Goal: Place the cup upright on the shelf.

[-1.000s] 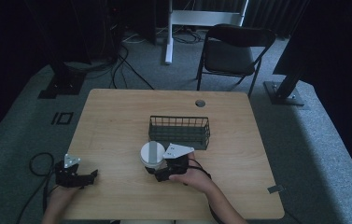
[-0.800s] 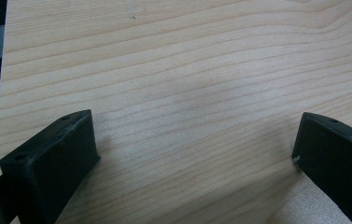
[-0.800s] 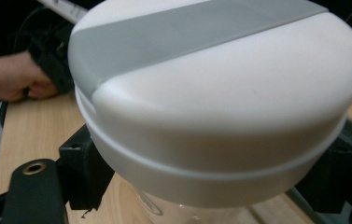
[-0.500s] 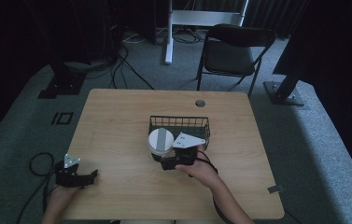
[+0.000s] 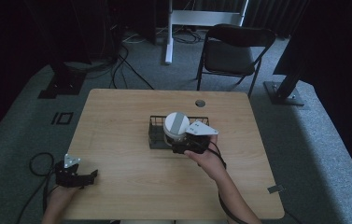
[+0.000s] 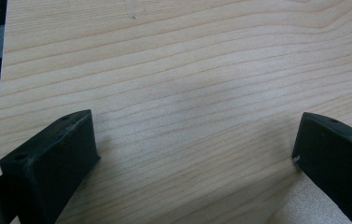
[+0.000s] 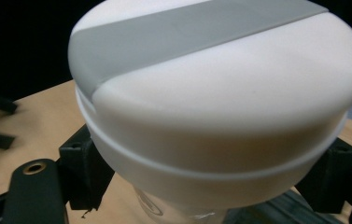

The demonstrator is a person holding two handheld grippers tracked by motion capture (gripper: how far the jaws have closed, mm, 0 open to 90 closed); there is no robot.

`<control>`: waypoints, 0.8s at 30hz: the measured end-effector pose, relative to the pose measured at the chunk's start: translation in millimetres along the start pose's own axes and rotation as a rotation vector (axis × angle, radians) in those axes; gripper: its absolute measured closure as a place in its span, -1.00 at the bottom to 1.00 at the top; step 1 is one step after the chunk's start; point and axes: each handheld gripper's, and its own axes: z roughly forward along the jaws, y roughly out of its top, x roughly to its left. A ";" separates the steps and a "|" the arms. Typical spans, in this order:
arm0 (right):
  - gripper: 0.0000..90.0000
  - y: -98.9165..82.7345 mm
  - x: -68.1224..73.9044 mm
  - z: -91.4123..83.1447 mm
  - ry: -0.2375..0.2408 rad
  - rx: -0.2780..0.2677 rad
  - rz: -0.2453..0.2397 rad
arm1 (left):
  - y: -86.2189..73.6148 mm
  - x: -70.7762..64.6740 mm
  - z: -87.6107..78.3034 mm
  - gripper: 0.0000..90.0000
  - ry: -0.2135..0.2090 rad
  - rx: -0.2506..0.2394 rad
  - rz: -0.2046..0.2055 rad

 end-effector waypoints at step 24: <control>-0.59 -4.2 -57.6 10.8 -0.357 0.076 0.097 | 0.0 0.0 -0.1 -1.00 0.000 0.001 0.000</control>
